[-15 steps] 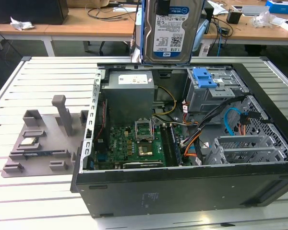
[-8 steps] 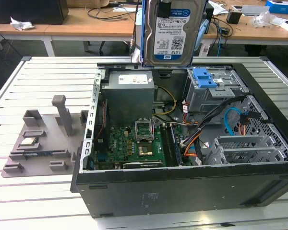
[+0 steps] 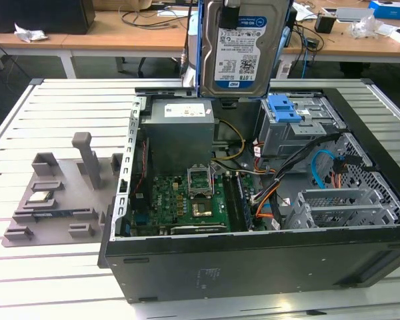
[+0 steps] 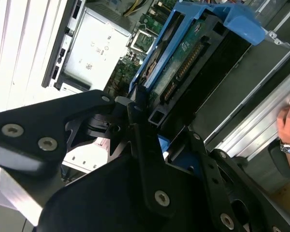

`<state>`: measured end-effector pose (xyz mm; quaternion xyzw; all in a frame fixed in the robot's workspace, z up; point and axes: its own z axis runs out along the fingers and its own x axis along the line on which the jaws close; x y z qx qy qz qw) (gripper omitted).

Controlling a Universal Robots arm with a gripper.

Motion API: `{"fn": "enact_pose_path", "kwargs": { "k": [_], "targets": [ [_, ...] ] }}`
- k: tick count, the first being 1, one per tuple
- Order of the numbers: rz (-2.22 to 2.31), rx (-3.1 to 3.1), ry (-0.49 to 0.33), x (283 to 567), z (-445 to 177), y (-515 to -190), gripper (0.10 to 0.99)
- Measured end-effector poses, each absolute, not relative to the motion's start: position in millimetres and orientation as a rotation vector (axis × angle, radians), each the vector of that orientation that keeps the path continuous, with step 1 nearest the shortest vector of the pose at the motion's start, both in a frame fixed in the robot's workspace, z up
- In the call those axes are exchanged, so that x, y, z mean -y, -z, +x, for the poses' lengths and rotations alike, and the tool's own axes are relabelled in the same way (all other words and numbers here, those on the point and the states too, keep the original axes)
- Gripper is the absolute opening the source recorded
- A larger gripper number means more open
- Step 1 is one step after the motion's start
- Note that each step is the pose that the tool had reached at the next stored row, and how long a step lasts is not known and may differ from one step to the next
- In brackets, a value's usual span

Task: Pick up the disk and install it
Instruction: 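Pick up the disk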

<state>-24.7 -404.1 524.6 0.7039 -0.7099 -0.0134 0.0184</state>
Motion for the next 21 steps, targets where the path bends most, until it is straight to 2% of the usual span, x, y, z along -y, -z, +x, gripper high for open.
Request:
{"fn": "enact_pose_path", "kwargs": {
  "k": [21],
  "targets": [
    [2.181,2.200,0.032,427.9,-24.7,-523.2,0.369]
  ]
}}
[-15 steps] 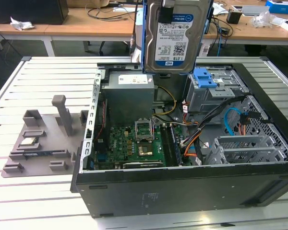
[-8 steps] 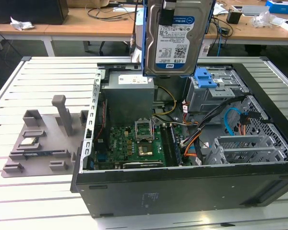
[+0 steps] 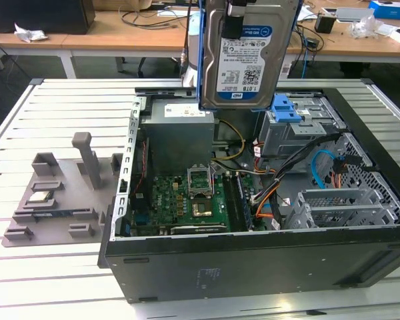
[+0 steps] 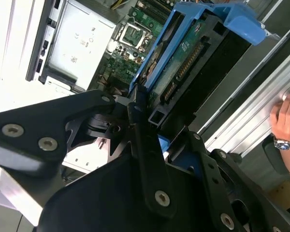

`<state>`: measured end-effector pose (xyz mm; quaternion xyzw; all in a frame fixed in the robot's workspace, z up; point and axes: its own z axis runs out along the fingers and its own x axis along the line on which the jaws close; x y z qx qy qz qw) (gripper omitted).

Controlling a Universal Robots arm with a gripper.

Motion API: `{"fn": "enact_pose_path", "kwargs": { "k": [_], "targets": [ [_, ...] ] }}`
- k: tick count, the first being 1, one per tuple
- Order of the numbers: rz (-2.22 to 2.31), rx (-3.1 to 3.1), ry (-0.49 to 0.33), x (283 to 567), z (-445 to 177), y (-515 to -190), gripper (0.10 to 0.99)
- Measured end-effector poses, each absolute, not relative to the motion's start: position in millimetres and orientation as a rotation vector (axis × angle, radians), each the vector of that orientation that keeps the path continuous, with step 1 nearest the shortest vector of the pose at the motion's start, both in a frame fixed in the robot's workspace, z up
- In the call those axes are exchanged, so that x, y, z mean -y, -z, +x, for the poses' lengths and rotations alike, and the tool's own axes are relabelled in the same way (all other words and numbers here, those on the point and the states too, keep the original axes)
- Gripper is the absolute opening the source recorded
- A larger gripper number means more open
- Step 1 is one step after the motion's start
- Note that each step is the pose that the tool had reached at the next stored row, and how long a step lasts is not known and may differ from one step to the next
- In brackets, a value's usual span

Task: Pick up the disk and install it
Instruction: 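Pick up the disk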

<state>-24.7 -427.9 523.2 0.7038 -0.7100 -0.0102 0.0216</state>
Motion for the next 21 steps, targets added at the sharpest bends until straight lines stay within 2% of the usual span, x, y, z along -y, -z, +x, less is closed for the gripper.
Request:
{"fn": "enact_pose_path", "kwargs": {
  "k": [21],
  "targets": [
    [2.177,2.197,0.022,455.5,-24.7,-522.3,0.369]
  ]
}}
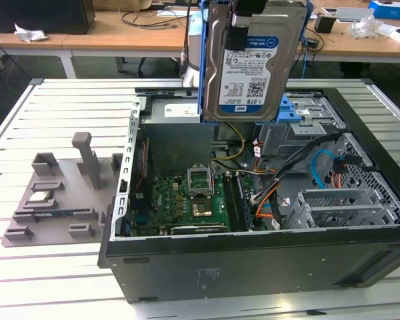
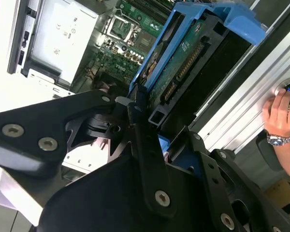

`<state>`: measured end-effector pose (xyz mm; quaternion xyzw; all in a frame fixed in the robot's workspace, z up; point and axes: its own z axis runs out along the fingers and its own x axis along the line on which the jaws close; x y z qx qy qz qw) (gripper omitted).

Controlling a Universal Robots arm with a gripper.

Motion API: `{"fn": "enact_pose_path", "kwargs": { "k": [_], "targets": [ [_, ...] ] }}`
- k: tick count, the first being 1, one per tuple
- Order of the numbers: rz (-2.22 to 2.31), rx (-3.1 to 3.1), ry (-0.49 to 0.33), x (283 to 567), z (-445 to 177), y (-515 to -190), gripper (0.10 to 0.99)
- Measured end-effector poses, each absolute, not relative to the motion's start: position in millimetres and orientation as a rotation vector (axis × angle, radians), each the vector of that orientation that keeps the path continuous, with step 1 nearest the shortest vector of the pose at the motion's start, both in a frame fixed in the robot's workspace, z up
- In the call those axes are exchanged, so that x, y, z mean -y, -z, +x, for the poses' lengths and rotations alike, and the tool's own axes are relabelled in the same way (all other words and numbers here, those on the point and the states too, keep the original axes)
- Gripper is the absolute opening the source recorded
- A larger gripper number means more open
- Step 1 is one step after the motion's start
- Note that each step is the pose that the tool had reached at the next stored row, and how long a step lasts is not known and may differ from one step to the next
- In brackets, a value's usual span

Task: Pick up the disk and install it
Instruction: 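Pick up the disk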

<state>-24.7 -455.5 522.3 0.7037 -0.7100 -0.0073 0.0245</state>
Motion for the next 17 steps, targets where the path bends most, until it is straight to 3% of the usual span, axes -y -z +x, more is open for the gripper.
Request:
{"fn": "enact_pose_path", "kwargs": {
  "k": [17],
  "targets": [
    [2.175,2.194,0.017,487.5,-24.7,-521.4,0.369]
  ]
}}
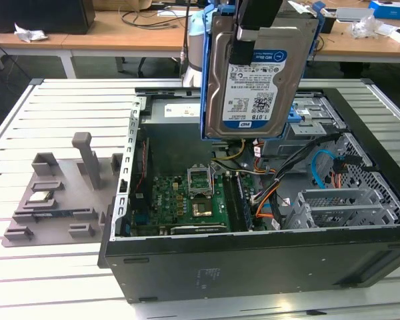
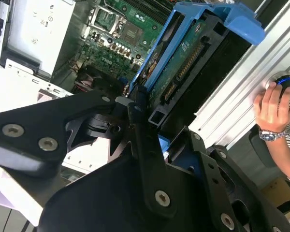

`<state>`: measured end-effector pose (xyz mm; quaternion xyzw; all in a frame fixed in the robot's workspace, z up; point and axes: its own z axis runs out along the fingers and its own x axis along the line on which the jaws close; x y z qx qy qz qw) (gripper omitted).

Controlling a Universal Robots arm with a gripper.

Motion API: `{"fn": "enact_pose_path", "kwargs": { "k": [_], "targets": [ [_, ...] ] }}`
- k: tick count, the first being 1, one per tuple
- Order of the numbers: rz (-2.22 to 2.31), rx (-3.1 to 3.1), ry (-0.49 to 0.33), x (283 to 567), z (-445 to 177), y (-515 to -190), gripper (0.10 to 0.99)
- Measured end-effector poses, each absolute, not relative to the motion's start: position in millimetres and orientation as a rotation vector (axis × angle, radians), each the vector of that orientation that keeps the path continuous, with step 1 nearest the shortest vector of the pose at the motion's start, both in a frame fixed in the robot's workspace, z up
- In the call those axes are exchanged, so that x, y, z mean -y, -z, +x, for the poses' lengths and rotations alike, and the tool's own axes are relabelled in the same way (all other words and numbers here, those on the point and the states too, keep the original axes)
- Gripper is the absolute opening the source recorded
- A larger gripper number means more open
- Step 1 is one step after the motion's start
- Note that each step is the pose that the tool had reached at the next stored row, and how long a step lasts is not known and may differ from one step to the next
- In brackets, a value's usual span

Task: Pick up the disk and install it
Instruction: 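Pick up the disk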

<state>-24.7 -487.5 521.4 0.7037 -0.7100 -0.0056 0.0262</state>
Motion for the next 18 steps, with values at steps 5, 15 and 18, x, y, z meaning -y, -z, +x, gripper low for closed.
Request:
{"fn": "enact_pose_path", "kwargs": {
  "k": [5,15,18],
  "targets": [
    [2.174,2.194,0.016,496.2,-24.7,-521.1,0.369],
    [2.173,2.192,0.013,518.0,-24.7,-520.4,0.369],
    [2.172,2.192,0.012,524.3,-24.7,-520.2,0.369]
  ]
}}
